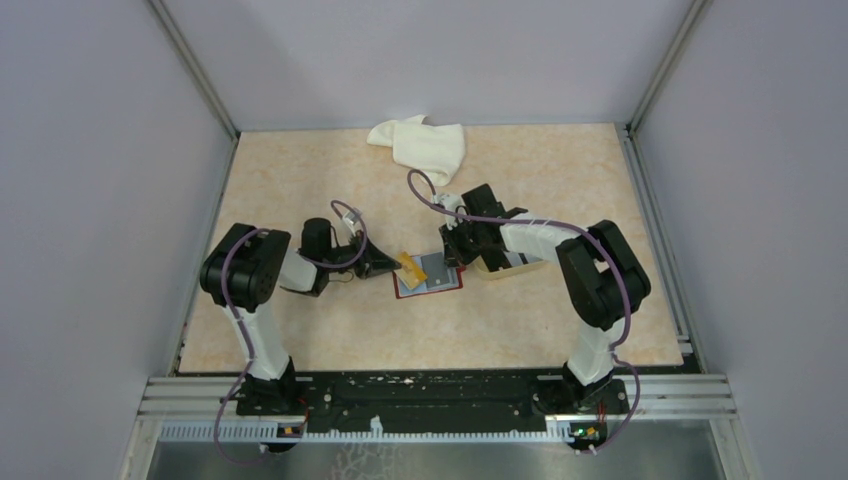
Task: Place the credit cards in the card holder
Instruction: Insert the credit card into the card holder.
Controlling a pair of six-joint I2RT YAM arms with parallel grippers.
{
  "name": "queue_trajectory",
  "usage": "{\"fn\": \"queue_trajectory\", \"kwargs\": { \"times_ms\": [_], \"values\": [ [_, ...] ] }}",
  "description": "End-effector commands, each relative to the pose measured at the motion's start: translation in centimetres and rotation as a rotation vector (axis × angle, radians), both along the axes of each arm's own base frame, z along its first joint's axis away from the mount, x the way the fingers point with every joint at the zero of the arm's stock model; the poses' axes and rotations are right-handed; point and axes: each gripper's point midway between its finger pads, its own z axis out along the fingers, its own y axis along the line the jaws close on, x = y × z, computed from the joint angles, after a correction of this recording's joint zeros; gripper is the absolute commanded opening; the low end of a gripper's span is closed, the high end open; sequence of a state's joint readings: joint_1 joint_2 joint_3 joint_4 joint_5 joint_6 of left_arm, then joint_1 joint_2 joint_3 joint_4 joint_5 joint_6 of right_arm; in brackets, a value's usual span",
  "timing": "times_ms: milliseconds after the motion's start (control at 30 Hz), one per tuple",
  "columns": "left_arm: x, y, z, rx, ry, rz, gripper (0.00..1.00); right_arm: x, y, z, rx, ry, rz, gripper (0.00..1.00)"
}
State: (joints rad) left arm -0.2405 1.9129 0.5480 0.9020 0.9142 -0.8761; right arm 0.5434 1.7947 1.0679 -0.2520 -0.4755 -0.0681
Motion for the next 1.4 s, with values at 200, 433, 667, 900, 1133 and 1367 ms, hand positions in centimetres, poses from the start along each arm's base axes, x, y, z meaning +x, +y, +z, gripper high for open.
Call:
{"fn": "queue_trajectory", "kwargs": {
  "times_ms": [200, 433, 667, 900, 1133, 1367],
  "values": [
    [0.7, 0.3, 0.3, 0.072, -0.05, 0.011, 0.0, -0.4, 0.8, -0.7, -0.029, -0.004, 0.03, 0.0],
    [0.8, 0.3, 0.4, 0.078, -0.057, 0.011, 0.0, -0.4, 0.8, -0.7, -0.029, -0.003, 0.03, 0.0],
    [0.8, -0.2, 0.4, 0.081, -0.061, -0.003, 0.0, -0.4, 0.8, -0.8, -0.031, 0.001, 0.031, 0.0],
    [0.8, -1.2, 0.1, 0.085, -0.06, -0.022, 0.0, -0.4, 0.8, -0.7, -0.03, -0.002, 0.031, 0.0],
    [0.4, -1.6, 0.1, 0.071, -0.044, -0.044, 0.0, -0.4, 0.8, -0.7, -0.028, -0.002, 0.032, 0.0],
    [-0.8, -1.4, -1.3, 0.077, 0.019, -0.058, 0.0, -0.4, 0.9, -0.6, -0.026, -0.001, 0.033, 0.0]
  ]
}}
